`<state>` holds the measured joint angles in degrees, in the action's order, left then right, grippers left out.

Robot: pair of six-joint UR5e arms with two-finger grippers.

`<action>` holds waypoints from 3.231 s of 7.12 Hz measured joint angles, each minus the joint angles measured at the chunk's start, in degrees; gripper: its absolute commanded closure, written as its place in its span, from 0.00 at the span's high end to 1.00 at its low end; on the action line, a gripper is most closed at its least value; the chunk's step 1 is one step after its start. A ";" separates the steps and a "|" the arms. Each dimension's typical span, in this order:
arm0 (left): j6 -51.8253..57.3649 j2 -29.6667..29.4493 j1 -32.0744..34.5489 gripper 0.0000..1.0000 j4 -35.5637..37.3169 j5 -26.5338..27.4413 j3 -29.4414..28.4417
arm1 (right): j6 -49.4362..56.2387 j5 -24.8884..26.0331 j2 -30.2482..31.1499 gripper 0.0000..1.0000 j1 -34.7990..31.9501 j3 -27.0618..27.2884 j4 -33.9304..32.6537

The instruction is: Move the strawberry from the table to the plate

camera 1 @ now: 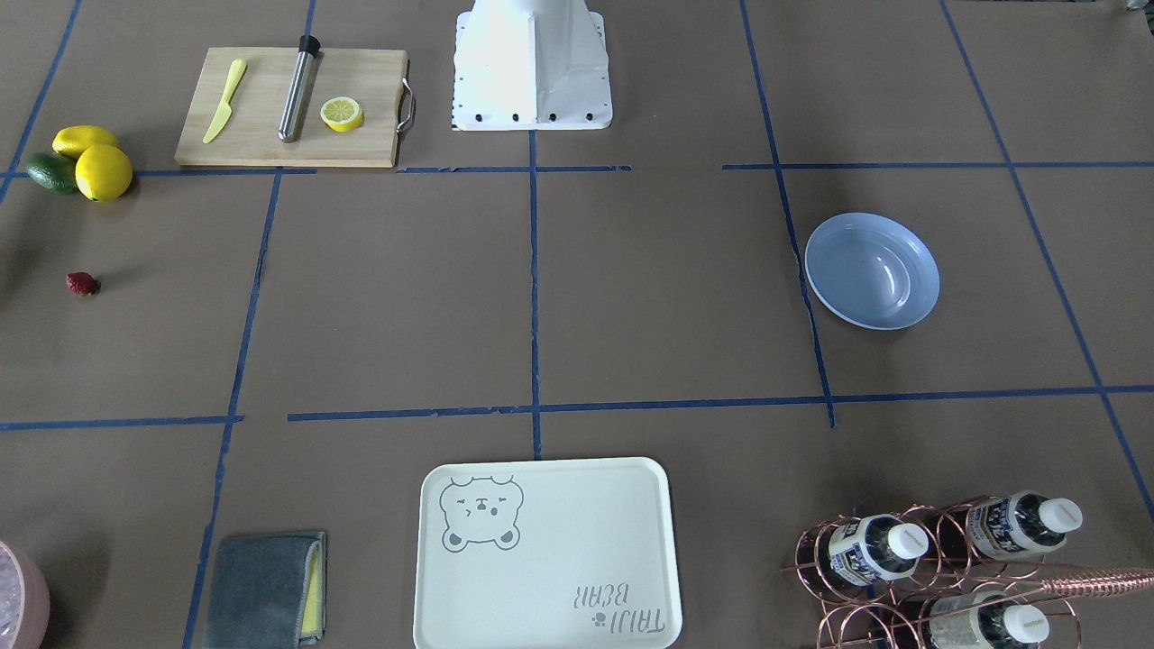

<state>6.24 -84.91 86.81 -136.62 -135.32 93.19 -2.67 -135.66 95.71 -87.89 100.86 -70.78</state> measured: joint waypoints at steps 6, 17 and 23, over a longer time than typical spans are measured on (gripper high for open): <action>-42.65 2.86 -23.96 0.44 -24.08 6.94 -6.99 | -6.46 -0.98 1.83 1.00 0.00 -1.84 7.04; -57.40 2.94 -37.71 0.00 -28.80 16.45 -4.11 | -9.27 -0.92 3.06 1.00 0.00 -1.93 7.51; -73.31 -29.17 -52.06 0.00 14.02 27.71 4.51 | -9.37 -1.04 3.21 1.00 0.00 -1.93 7.49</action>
<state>-67.07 -114.08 34.75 -122.60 -107.61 97.70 -12.04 -136.70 98.92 -87.89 98.93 -63.28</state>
